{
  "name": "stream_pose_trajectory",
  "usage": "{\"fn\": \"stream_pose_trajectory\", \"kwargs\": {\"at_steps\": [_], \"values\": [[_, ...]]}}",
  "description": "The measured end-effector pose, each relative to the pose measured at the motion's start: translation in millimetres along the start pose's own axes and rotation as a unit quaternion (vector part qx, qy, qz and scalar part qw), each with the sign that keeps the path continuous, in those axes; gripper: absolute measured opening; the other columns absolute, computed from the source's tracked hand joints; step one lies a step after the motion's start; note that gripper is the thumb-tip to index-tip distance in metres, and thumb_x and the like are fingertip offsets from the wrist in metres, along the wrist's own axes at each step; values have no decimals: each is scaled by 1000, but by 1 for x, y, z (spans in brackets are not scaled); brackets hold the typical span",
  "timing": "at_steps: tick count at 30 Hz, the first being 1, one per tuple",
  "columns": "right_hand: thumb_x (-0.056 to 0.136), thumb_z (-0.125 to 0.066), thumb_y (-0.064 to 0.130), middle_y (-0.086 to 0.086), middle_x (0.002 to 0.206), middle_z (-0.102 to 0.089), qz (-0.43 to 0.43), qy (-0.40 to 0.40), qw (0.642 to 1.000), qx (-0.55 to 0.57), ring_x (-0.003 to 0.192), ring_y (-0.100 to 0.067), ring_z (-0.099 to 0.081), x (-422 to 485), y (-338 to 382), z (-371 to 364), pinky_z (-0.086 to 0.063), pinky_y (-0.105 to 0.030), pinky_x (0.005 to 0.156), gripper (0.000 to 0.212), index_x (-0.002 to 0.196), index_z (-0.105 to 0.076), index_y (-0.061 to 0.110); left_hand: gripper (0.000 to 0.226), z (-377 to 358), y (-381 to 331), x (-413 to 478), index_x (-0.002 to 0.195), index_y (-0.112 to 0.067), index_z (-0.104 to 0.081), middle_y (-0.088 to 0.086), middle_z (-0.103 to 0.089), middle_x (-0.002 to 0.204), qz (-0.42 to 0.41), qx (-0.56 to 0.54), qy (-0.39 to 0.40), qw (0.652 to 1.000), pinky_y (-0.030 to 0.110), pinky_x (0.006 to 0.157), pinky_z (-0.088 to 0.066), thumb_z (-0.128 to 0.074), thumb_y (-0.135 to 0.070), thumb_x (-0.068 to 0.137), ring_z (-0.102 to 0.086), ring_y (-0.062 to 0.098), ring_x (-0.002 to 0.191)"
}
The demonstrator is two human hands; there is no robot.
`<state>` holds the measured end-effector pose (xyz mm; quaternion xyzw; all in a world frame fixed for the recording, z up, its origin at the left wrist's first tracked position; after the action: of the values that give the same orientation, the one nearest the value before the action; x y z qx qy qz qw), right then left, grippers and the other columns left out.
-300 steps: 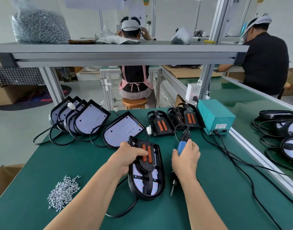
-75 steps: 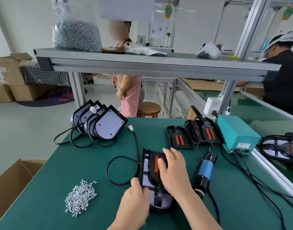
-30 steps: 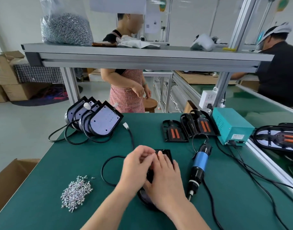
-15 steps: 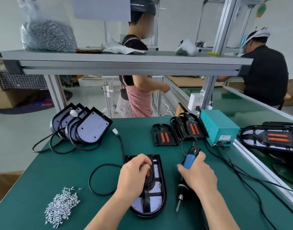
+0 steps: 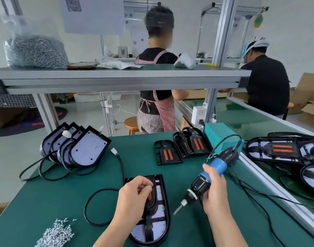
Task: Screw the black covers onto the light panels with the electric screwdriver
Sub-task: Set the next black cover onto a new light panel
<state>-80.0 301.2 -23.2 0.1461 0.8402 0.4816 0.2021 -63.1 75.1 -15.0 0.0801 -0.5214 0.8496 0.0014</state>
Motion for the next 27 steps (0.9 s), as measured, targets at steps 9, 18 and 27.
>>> {"fn": "stream_pose_trajectory", "kwargs": {"at_steps": [9,18,27], "values": [[93,-67,20,0,71,-64,9,29,962,270,57,-12,-57,-7,26,-45,-49,-21,55,10,94,-58,15,24,0,-1,1,77,-26,-70,-6,-71,70,23,-31,10,999,14,66,-48,-62,-10,93,-63,6,68],[93,-73,18,1,71,-59,29,28,965,260,55,-11,-55,-3,28,-68,-50,-22,55,22,106,-55,13,26,2,0,1,76,-30,-72,-1,-71,73,47,-59,23,997,14,57,-51,-61,-14,94,-66,18,77],[91,-75,16,1,65,-60,148,-43,967,202,55,-15,-57,-8,22,-86,-53,-27,56,15,94,-60,17,24,0,-1,3,76,-28,-73,-4,-71,72,54,-60,25,996,12,60,-49,-63,-14,94,-66,14,76]]}}
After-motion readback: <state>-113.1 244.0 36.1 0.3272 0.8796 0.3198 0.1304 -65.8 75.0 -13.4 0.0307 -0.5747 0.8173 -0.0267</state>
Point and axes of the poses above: each hand's wrist, its own x-axis towards the middle knuckle, its own z-axis out of the back of the hand, y = z × x, the point moved 2 cm from there along x, towards the middle knuckle
